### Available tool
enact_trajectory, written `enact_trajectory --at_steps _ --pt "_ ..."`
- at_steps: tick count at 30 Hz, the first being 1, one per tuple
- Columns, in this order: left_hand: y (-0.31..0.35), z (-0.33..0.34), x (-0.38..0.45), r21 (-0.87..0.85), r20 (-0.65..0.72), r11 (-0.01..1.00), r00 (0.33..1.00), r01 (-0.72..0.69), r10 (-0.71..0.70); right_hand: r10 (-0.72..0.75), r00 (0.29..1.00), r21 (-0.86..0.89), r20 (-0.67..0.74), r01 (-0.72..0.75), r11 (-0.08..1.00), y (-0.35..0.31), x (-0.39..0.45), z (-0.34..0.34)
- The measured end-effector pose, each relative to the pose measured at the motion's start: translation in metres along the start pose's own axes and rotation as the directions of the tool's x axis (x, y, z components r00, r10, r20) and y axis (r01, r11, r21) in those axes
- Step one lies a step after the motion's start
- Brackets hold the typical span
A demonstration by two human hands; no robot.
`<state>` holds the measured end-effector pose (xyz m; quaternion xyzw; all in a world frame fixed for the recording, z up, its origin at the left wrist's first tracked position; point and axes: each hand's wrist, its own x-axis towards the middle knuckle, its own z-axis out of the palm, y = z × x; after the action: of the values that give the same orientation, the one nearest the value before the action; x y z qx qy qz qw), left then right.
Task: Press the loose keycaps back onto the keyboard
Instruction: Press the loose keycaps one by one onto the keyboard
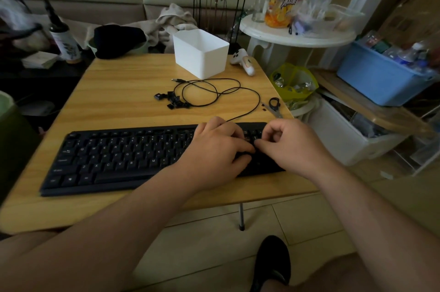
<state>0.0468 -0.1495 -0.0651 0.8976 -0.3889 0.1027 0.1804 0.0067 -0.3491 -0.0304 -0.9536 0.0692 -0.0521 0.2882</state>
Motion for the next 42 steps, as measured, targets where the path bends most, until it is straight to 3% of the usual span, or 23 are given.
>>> enact_trajectory --at_steps 5,11,22,25,27,29,32,37,42 --pt "-0.052 -0.014 0.016 -0.024 -0.064 0.976 0.974 0.217 -0.218 -0.103 0.994 0.001 -0.03 0.103 0.995 -0.022 0.017 0.019" --pt "-0.119 -0.037 0.026 -0.068 -0.102 0.853 0.847 0.518 -0.522 -0.176 0.984 0.015 -0.016 0.176 0.984 -0.051 0.039 0.036" --pt "-0.148 -0.033 0.033 -0.032 -0.046 0.796 0.795 0.605 -0.606 -0.231 0.973 0.093 -0.019 0.232 0.968 -0.075 0.065 0.062" --pt "-0.135 -0.046 0.027 -0.159 0.0 0.758 0.768 0.633 -0.641 -0.251 0.967 0.128 -0.034 0.254 0.959 -0.075 0.07 0.067" --pt "-0.12 -0.053 0.023 -0.468 0.084 0.627 0.738 0.623 -0.67 -0.298 0.953 0.156 -0.052 0.302 0.94 -0.075 0.071 0.071" --pt "-0.104 -0.057 0.017 -0.725 0.219 0.39 0.728 0.567 -0.65 -0.353 0.932 0.189 -0.078 0.362 0.913 -0.077 0.07 0.072" --pt "-0.093 -0.055 0.008 -0.861 0.31 0.164 0.752 0.482 -0.582 -0.405 0.904 0.226 -0.133 0.426 0.876 -0.081 0.068 0.073" --pt "-0.089 -0.057 0.002 -0.92 0.315 0.015 0.765 0.391 -0.562 -0.42 0.878 0.297 -0.228 0.474 0.829 -0.086 0.065 0.071" --pt "-0.087 -0.059 0.0 -0.937 0.322 -0.056 0.788 0.346 -0.525 -0.418 0.87 0.351 -0.263 0.49 0.798 -0.087 0.062 0.069"
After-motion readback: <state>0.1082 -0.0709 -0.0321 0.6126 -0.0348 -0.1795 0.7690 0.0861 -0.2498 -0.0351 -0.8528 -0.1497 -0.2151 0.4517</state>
